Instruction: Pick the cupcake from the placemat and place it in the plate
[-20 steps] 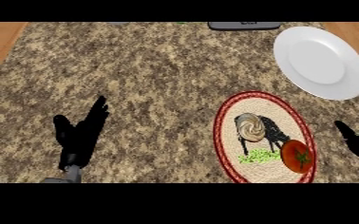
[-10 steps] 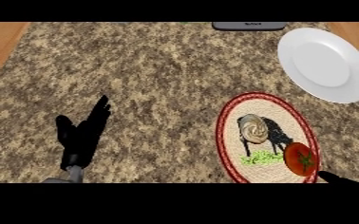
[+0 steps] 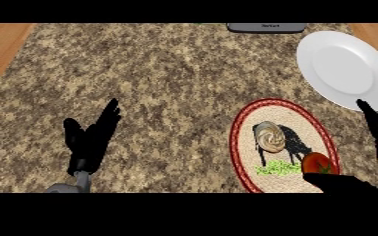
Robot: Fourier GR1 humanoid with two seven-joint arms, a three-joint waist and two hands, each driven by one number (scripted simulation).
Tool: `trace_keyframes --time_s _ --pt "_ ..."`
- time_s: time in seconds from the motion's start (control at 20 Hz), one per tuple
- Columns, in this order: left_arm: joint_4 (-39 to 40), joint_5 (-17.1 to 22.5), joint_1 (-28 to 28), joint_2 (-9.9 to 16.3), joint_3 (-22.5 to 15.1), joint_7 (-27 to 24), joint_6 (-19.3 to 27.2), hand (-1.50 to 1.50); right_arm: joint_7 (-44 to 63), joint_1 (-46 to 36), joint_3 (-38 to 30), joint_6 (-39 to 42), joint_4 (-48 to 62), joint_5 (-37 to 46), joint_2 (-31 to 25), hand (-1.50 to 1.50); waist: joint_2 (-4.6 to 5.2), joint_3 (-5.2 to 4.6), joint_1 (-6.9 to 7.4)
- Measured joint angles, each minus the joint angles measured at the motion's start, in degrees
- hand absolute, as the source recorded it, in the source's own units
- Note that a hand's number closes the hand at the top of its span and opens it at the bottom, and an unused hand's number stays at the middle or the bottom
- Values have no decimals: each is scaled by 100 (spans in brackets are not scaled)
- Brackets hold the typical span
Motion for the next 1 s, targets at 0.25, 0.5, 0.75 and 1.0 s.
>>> trace_keyframes --time_s 0.25,0.5,0.75,1.0 --pt "2 -30 36 -26 68 -23 -62 0 589 -635 539 309 467 673 484 -150 -8 4 -17" --pt "-92 -53 114 -50 115 74 -112 0 773 -944 847 526 844 887 1073 -150 -9 5 -41" --pt "-54 -165 141 -116 197 17 -151 0 729 -1112 910 633 1175 1084 1579 -150 -17 14 -61" --pt "-174 -223 204 -164 268 101 -211 0 669 -1148 867 700 1521 1390 1872 -150 -15 11 -67"
